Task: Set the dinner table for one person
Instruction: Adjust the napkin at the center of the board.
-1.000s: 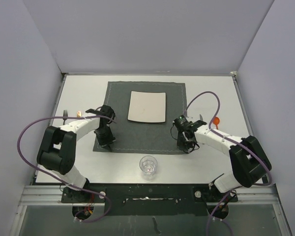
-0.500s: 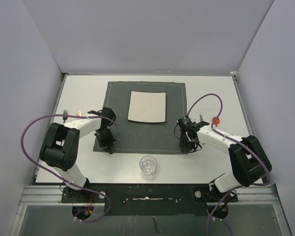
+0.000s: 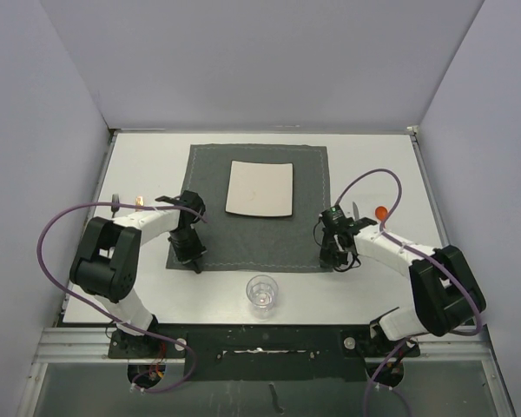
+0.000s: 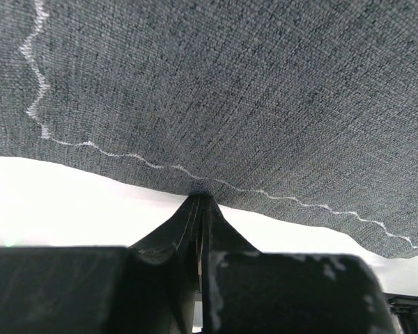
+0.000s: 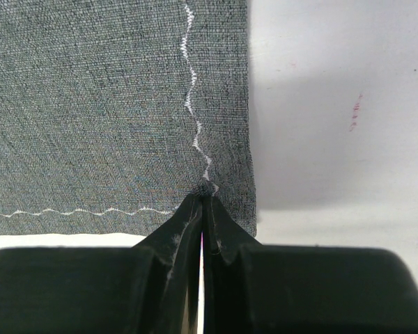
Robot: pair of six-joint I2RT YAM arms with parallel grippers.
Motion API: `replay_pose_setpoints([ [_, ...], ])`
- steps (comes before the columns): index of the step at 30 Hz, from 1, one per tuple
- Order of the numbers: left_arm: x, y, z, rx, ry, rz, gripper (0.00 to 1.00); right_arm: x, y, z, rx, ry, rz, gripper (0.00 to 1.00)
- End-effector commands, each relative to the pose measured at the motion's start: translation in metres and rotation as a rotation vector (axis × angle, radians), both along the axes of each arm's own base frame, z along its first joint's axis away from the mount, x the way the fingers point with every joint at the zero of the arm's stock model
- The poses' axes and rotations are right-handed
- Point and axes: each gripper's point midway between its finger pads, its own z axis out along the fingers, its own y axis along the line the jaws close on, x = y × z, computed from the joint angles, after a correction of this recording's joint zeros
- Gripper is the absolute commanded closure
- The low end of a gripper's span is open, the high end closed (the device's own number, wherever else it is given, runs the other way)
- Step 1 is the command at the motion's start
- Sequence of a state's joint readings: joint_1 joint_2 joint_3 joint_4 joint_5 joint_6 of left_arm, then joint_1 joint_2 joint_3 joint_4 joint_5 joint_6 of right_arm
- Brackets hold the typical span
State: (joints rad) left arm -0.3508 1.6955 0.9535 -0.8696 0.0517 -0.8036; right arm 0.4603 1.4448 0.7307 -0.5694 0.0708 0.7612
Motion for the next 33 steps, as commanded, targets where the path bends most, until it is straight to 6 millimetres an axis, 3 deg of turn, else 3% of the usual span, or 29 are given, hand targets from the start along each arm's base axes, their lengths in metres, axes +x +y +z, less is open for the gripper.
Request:
replay_pose_setpoints([
  [1,-0.008,-0.004,-0.022,0.011,0.012,-0.004,1.0,-0.026,-0.034,-0.019,-0.132,0.086,-0.002,1.0],
  [10,-0.011,-0.004,-0.02,0.014,0.012,-0.006,1.0,-0.035,-0.043,-0.013,-0.134,0.086,-0.014,1.0],
  [33,-0.018,0.003,-0.006,0.036,0.001,0.001,1.0,-0.056,-0.04,-0.008,-0.09,0.096,-0.054,1.0],
])
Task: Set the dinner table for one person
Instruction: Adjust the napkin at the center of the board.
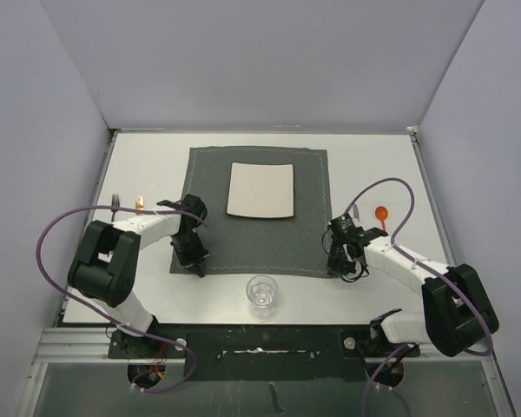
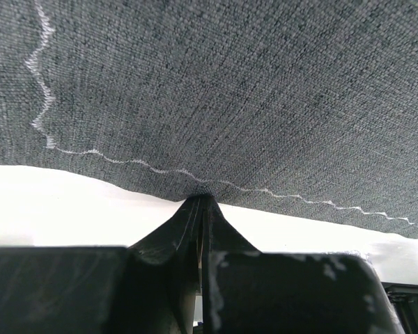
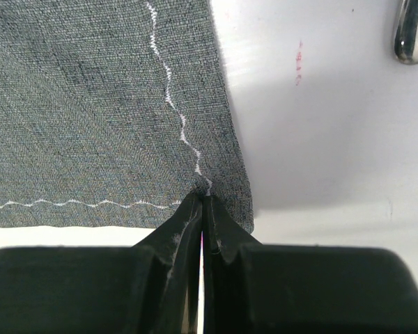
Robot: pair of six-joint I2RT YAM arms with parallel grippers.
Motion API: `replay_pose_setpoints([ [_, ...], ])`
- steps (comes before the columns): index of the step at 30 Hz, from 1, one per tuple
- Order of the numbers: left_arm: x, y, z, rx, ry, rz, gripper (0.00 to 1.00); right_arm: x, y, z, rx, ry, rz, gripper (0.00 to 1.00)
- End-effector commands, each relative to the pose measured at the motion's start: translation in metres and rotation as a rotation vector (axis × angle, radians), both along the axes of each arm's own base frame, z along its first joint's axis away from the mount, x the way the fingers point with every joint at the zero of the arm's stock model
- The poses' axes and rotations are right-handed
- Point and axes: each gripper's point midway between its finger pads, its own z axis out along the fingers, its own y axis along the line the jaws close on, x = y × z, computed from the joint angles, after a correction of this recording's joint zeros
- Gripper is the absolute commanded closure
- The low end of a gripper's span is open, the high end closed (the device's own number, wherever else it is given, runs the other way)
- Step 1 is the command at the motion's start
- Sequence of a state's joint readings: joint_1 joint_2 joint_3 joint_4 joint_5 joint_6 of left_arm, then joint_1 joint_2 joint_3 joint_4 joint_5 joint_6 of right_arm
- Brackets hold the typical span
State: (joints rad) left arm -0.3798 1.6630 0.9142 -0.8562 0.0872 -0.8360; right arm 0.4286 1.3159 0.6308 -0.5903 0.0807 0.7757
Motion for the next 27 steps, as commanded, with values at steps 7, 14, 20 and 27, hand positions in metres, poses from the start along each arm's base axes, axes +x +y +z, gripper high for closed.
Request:
replay_pose_setpoints([
  [7,-0.011,0.016,-0.003,0.076,-0.006,-0.003,1.0,-0.037,-0.022,-0.009,-0.097,0.112,-0.018,1.0],
  [14,-0.014,0.017,0.004,0.069,-0.018,0.004,1.0,-0.041,-0.022,-0.008,-0.104,0.115,-0.024,1.0],
  [20,-0.015,0.018,0.003,0.076,-0.017,0.002,1.0,-0.036,-0.02,-0.002,-0.101,0.095,-0.018,1.0],
  [27,-0.001,0.012,0.022,0.062,-0.06,-0.024,1.0,-0.013,-0.016,0.034,-0.103,0.007,-0.003,1.0],
])
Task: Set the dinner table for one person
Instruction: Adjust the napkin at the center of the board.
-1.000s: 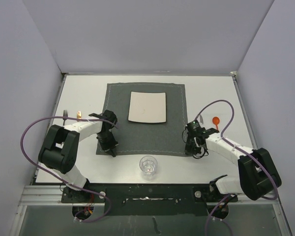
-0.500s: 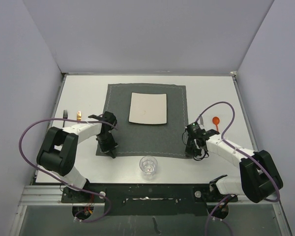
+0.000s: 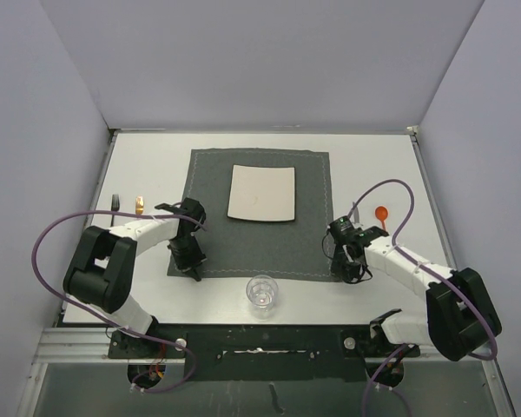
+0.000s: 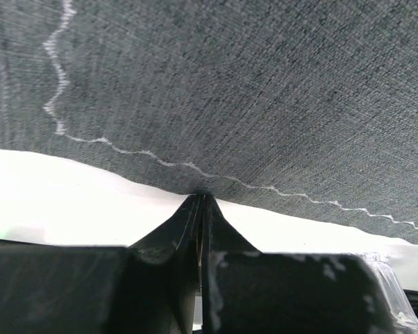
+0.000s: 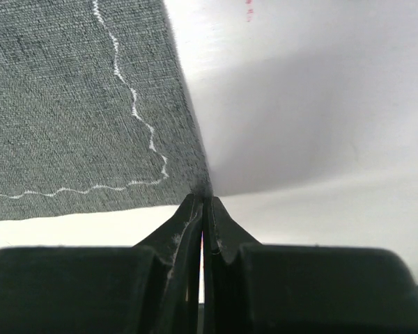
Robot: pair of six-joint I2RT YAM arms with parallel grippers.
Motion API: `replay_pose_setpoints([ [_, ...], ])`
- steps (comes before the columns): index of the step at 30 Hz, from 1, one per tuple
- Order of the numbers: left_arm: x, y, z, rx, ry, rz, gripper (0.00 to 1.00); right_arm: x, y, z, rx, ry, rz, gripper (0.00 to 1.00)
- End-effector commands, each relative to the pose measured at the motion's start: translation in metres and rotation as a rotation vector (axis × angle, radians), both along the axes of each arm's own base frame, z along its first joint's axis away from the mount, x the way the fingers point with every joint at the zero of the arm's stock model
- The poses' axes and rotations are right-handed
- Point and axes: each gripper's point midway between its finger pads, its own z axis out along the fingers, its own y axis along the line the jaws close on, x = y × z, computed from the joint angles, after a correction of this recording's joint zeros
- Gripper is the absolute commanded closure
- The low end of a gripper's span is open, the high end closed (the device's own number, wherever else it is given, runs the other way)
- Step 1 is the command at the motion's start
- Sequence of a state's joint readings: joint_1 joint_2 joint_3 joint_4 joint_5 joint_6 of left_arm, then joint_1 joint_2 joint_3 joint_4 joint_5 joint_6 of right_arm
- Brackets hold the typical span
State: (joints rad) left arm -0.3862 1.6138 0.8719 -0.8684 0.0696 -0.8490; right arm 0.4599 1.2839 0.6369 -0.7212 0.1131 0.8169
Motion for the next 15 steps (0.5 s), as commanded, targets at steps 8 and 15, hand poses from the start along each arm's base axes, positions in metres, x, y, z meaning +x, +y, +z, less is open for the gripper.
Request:
replay_pose_setpoints([
  [8,0.03,-0.013,0.097,-0.028,-0.253,-0.084,0.78,0.059,0.007,0.108,-0.025,-0.228,0.052,1.0],
  [15,0.044,-0.019,0.147,-0.083,-0.429,-0.135,0.67,0.088,0.023,0.123,-0.014,-0.254,0.094,0.98],
])
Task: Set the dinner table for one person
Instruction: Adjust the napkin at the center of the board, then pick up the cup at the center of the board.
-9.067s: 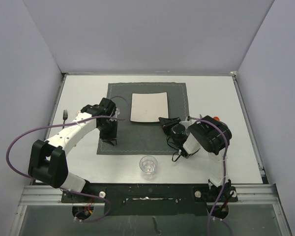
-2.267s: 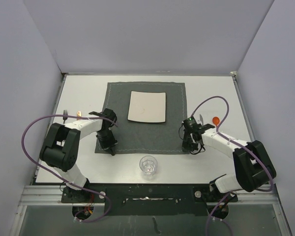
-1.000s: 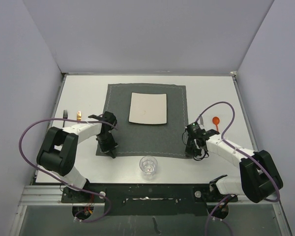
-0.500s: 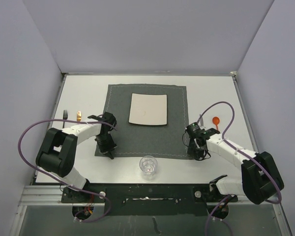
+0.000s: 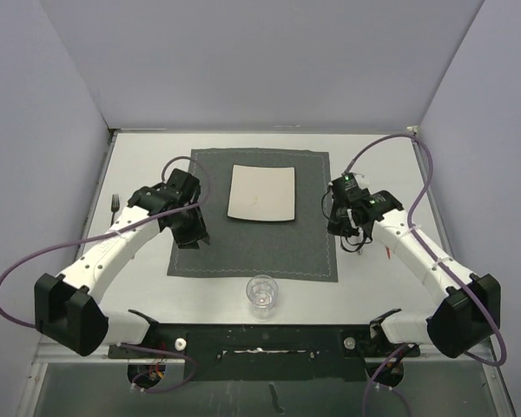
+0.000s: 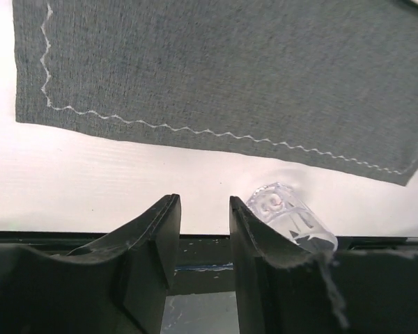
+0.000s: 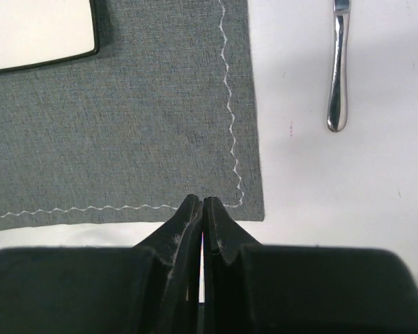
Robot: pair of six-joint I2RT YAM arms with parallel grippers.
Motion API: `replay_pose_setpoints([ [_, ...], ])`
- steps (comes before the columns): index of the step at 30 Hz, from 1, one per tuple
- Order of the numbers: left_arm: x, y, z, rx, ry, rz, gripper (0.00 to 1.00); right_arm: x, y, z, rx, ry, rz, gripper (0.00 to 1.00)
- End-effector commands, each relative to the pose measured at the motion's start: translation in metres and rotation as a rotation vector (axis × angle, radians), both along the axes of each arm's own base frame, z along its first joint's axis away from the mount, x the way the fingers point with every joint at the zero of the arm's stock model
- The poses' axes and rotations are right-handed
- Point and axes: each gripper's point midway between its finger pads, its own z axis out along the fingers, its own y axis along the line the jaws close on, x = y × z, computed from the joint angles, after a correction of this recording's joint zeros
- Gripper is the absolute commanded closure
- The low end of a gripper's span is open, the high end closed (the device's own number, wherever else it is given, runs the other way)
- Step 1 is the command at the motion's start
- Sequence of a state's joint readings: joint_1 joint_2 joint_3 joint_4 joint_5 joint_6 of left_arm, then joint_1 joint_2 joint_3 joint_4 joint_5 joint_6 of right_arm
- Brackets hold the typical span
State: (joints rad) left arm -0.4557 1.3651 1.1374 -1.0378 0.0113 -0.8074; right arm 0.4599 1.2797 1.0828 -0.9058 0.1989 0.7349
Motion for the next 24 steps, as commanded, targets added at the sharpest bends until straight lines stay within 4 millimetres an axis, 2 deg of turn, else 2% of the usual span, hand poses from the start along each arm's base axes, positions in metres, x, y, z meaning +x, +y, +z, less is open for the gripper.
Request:
replay_pose_setpoints([
  [1,0.004,0.006,0.03,0.009,-0.097,-0.037,0.66,0.008,0.01,-0.002,-0.008,0.022,0.064,0.98],
  [3,0.005,0.009,0.027,0.031,-0.1,-0.05,0.65,0.008,0.028,-0.001,0.055,0.021,0.137,0.94],
  [6,0.002,0.012,0.016,0.045,-0.087,-0.064,0.64,0.0,0.053,0.001,0.077,0.03,0.259,0.81],
  [13,-0.006,0.008,-0.007,0.029,-0.041,-0.086,0.59,-0.042,0.1,0.0,0.018,0.109,0.482,0.66],
  [18,-0.007,0.013,-0.007,0.039,-0.063,-0.077,0.56,-0.07,0.128,0.003,-0.042,0.091,0.577,0.62],
  [24,-0.011,0.012,-0.01,0.023,-0.068,-0.078,0.55,-0.104,0.147,-0.022,-0.114,0.113,0.638,0.61],
])
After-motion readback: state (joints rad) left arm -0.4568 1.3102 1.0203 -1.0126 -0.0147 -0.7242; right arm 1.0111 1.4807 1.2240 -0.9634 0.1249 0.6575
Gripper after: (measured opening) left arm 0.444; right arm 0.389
